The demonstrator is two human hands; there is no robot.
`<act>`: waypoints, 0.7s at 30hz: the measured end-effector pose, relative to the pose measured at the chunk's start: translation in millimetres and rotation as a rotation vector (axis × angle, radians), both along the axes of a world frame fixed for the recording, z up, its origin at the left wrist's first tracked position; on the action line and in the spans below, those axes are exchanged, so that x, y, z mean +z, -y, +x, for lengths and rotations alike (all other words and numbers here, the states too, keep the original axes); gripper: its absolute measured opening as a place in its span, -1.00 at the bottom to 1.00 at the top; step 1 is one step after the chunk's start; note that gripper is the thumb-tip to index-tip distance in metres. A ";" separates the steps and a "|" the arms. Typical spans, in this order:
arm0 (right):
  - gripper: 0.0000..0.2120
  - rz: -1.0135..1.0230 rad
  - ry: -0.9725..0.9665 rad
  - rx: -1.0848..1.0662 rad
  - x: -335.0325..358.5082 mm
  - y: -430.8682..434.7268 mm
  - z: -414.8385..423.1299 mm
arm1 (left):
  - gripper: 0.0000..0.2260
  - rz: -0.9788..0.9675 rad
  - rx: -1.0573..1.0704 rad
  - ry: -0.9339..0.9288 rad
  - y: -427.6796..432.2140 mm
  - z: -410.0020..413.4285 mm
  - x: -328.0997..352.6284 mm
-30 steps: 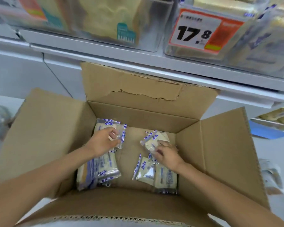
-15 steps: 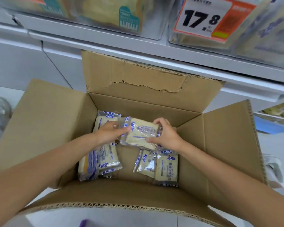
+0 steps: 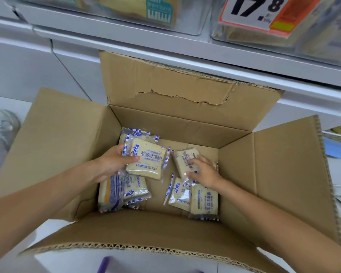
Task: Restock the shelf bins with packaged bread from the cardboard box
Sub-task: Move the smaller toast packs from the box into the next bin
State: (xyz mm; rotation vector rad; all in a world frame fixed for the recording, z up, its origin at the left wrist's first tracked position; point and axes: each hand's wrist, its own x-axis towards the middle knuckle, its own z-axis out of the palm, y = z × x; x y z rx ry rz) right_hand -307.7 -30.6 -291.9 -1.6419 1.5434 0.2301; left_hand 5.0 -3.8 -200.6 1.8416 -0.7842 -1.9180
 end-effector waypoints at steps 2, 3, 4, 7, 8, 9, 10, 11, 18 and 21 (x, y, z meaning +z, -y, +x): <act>-0.32 -0.069 0.006 -0.095 -5.4 1.7 6.4 | -0.73 0.005 0.013 0.005 -2.0 3.1 -1.9; -0.20 -0.061 -0.027 -0.131 -7.6 3.6 9.0 | -0.73 0.004 0.020 0.008 -2.7 4.0 -2.5; -0.13 -0.043 -0.072 -0.154 -8.8 5.9 11.4 | -0.73 0.000 0.025 0.017 -3.1 4.2 -3.1; -0.27 -0.071 -0.161 -0.113 -11.4 10.9 17.1 | -0.73 -0.025 0.033 0.052 -4.5 4.7 -1.1; -0.41 -0.098 -0.160 -0.065 -9.3 12.0 19.3 | -0.72 -0.030 0.036 0.057 -5.5 5.4 -0.8; -0.54 -0.112 -0.128 -0.038 -7.2 12.9 21.0 | -0.72 -0.033 0.042 0.060 -6.2 6.1 -0.4; -0.62 -0.094 -0.057 -0.057 -2.8 12.9 22.5 | -0.71 -0.038 0.045 0.064 -6.8 6.4 0.3; -0.67 -0.049 0.040 -0.108 2.5 13.3 23.8 | -0.71 -0.047 0.046 0.070 -7.0 6.3 1.2; -0.54 0.031 0.426 -0.176 106.1 27.3 22.9 | -0.72 -0.218 0.108 0.148 -6.8 -0.3 30.1; -0.64 0.027 0.498 -0.070 156.6 35.3 33.0 | -0.72 -0.290 0.076 0.072 -0.8 -8.5 57.3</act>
